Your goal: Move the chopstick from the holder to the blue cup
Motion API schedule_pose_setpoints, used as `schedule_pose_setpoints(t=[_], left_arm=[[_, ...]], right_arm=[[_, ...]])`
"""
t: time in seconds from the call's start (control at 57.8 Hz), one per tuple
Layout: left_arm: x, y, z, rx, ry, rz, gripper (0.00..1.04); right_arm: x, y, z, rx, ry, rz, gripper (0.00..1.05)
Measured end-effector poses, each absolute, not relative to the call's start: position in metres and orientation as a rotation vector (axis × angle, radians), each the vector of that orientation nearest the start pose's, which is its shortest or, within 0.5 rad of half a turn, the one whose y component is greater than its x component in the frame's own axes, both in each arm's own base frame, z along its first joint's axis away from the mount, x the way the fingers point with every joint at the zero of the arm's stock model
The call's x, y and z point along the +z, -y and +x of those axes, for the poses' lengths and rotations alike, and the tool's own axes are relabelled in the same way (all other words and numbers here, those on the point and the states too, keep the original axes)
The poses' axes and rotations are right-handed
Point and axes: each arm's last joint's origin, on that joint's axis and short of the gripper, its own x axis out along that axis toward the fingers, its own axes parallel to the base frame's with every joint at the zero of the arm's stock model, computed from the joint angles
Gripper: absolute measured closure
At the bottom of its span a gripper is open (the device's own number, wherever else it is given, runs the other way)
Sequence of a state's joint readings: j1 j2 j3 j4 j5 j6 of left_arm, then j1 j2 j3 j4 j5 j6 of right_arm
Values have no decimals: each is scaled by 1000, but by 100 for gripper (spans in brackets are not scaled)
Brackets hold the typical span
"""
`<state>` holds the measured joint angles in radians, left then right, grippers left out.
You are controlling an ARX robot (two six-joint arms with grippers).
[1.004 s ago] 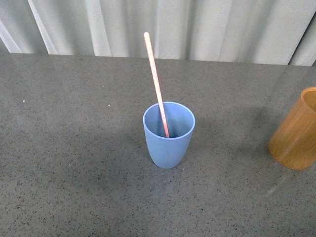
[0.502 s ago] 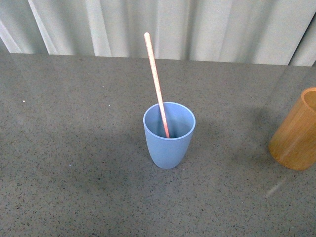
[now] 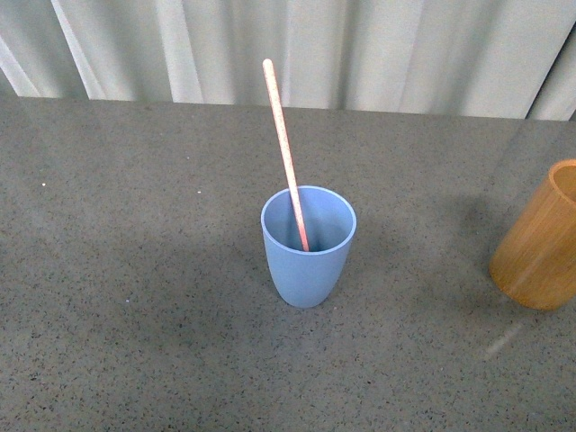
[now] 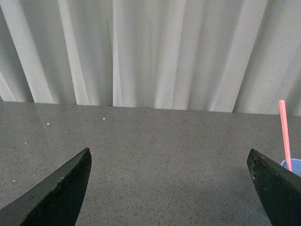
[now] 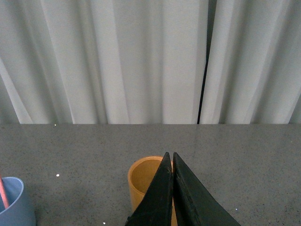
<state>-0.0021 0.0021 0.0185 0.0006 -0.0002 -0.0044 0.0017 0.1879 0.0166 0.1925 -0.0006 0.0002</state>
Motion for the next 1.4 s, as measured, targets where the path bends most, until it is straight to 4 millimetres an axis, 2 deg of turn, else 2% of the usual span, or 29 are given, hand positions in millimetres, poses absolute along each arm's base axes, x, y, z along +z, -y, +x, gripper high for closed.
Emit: schedule_pose_setpoints(t=[0.208, 0.485, 1.073, 1.402], left_arm=[[170, 0, 97, -1, 17, -4, 7], [170, 0, 97, -2, 18, -4, 7], [170, 0, 97, -2, 18, -4, 7], [170, 0, 97, -2, 18, -4, 7]], right_arm=[[168, 0, 98, 0, 4, 0, 104], [169, 0, 97, 1, 15, 0, 104], [169, 0, 97, 1, 15, 1, 8], [169, 0, 97, 1, 15, 1, 10]])
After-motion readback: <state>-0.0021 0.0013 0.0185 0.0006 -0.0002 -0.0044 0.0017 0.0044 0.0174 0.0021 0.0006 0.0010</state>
